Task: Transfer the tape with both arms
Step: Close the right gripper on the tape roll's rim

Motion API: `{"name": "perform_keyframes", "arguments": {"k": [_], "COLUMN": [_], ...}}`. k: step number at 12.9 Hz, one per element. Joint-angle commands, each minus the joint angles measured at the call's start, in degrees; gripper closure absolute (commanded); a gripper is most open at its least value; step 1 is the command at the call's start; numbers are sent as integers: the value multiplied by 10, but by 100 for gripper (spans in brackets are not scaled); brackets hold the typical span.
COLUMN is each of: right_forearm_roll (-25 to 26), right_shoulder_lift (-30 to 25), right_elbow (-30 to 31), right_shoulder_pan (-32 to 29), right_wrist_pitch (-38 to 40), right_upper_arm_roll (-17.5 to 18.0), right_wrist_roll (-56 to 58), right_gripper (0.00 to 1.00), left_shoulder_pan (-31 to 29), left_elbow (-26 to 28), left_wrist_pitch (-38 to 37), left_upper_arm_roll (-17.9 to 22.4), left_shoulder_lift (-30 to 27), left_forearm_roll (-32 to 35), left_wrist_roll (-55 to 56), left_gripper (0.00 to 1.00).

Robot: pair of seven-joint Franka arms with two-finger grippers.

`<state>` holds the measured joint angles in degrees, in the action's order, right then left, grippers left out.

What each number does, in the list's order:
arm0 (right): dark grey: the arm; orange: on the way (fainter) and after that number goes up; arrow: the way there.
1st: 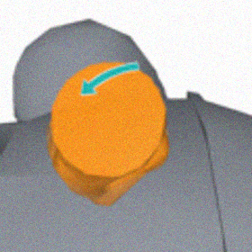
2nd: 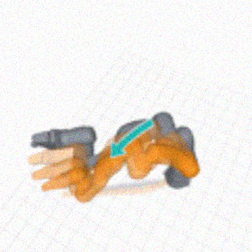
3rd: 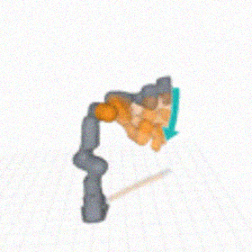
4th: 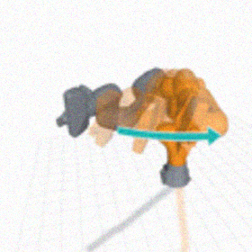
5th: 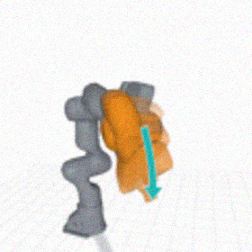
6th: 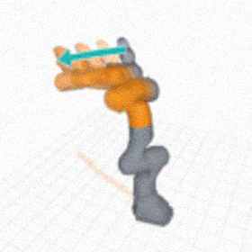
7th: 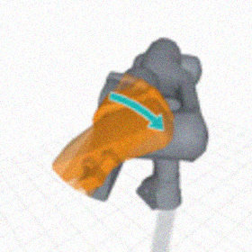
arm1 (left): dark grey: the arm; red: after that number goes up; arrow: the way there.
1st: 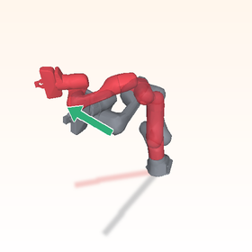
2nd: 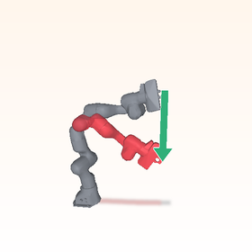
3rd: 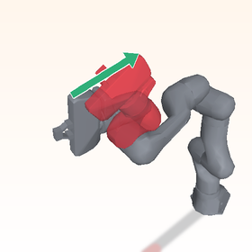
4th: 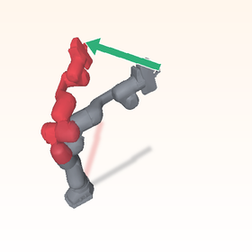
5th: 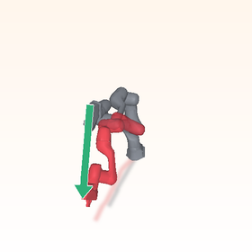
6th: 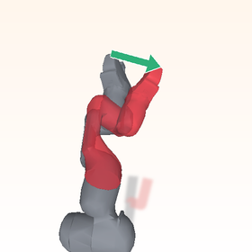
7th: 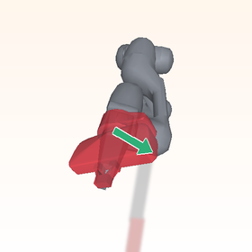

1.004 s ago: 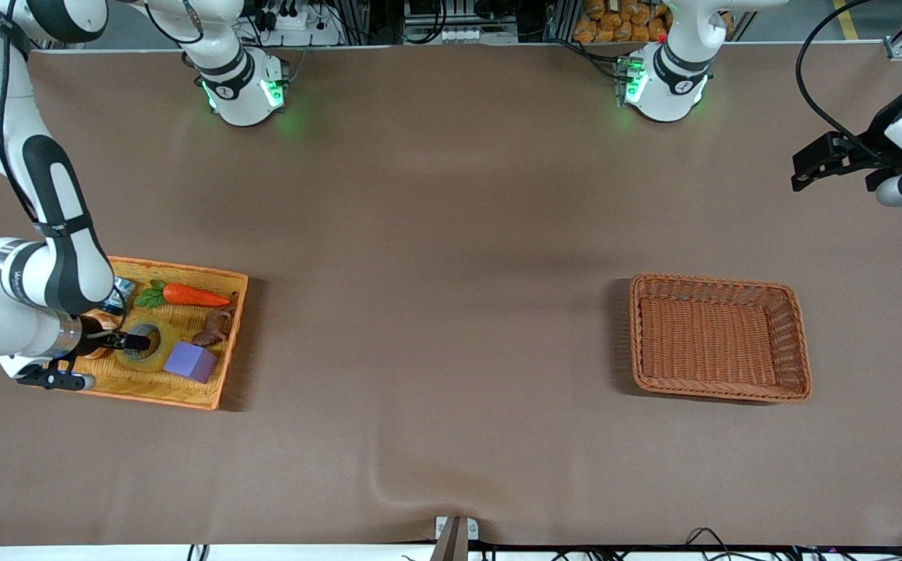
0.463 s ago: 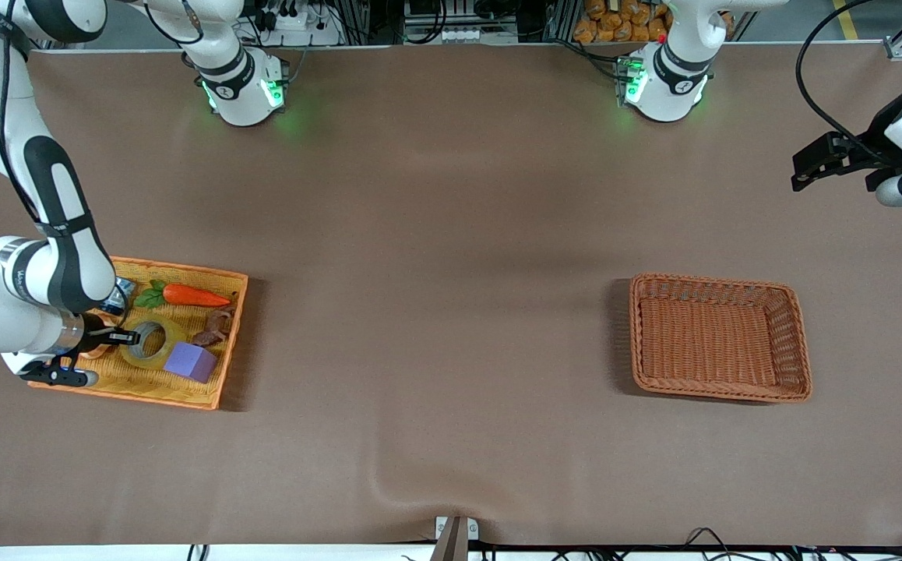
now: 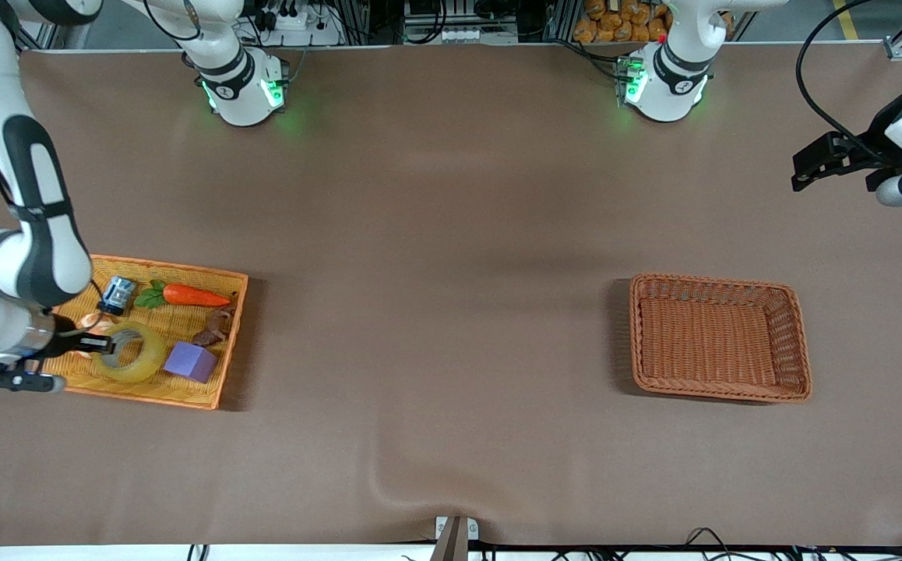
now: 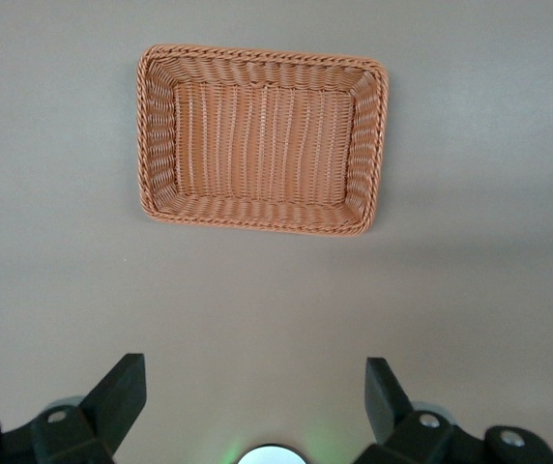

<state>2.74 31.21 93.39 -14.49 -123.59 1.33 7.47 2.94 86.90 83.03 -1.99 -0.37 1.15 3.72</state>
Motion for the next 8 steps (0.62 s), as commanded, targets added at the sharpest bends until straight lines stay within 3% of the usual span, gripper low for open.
{"name": "perform_keyframes", "arguments": {"k": [1,4,8], "right_forearm_roll": [5,-5,-52], "right_shoulder_lift": [-62,-64,-62], "right_elbow": [-6,-70,-95], "right_shoulder_pan": [0,30,91], "right_wrist_pitch": [63,177,223], "right_upper_arm_roll": [10,16,16], "right_wrist_roll": [16,-19,-99], "right_gripper": [100,100,100], "left_shoulder_pan": [-3,1,0], "left_elbow": [-9,-8,-8], "left_wrist_pitch": [-3,-2,-3], "left_upper_arm_roll": [-2,-4,-5], "left_shoulder_lift": [0,1,0], "left_forearm_roll": [-1,-1,-1], "left_wrist_roll": [-9,-1,-1], "left_gripper": [0,0,0]}}
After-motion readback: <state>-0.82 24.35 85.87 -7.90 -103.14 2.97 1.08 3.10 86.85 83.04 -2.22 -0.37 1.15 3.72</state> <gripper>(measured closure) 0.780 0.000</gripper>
